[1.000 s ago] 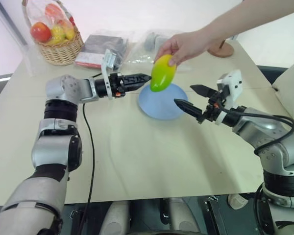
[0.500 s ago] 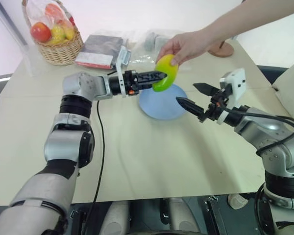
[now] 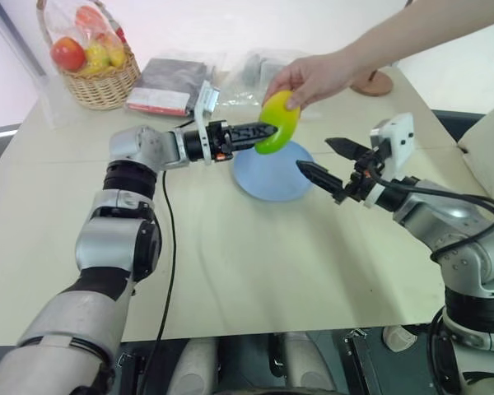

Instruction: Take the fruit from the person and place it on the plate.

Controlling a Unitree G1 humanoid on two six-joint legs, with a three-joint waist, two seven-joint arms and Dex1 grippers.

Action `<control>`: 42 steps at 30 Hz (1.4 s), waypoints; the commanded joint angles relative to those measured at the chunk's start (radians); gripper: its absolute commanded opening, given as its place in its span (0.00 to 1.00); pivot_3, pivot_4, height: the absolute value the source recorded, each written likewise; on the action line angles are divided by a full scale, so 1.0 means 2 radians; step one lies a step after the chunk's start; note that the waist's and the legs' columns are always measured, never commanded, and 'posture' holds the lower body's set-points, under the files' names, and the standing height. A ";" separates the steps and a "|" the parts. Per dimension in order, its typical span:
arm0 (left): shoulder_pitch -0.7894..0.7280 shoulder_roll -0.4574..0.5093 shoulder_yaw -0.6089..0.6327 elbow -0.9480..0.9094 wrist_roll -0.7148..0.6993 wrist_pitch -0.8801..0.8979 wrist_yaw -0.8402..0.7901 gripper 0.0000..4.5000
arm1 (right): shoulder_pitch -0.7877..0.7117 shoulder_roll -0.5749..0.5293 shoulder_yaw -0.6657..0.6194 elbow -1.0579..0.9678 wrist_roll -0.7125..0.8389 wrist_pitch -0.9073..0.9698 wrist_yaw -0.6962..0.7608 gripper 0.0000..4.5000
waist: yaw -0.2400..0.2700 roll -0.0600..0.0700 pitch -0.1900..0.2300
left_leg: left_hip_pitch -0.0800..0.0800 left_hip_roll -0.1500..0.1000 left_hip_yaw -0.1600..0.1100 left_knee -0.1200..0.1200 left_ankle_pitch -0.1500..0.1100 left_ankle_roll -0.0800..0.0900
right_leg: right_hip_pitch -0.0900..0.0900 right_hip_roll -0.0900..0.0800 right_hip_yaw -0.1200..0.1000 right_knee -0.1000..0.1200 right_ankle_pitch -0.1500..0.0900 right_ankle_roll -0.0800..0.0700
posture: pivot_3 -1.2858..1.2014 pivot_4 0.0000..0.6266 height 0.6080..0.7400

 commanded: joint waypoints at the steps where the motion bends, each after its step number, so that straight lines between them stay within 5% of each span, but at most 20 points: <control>1: 0.025 0.027 -0.014 -0.071 0.017 -0.032 -0.020 1.00 | -0.027 0.016 -0.003 -0.009 0.015 -0.001 -0.006 0.99 | -0.002 0.000 0.000 | 0.000 0.000 0.000 0.000 0.000 0.000 | 0.000 0.000 0.000 0.000 0.000 0.000 | 0.52 0.24 1.00; 18: 0.169 0.122 0.027 -0.358 0.030 -0.127 0.070 1.00 | -0.119 0.101 -0.024 0.082 0.113 0.094 -0.079 0.99 | 0.001 0.000 0.000 | -0.001 0.000 0.000 0.000 0.000 0.000 | -0.001 -0.003 0.000 0.001 0.000 0.000 | 0.52 0.24 1.00; 42: 0.179 0.176 0.046 -0.417 0.015 -0.138 0.106 1.00 | -0.192 0.155 -0.048 0.202 0.157 0.146 -0.107 0.99 | -0.001 0.000 0.000 | -0.001 0.000 0.000 0.000 0.000 0.000 | -0.001 -0.001 0.000 0.001 0.000 0.000 | 0.52 0.24 1.00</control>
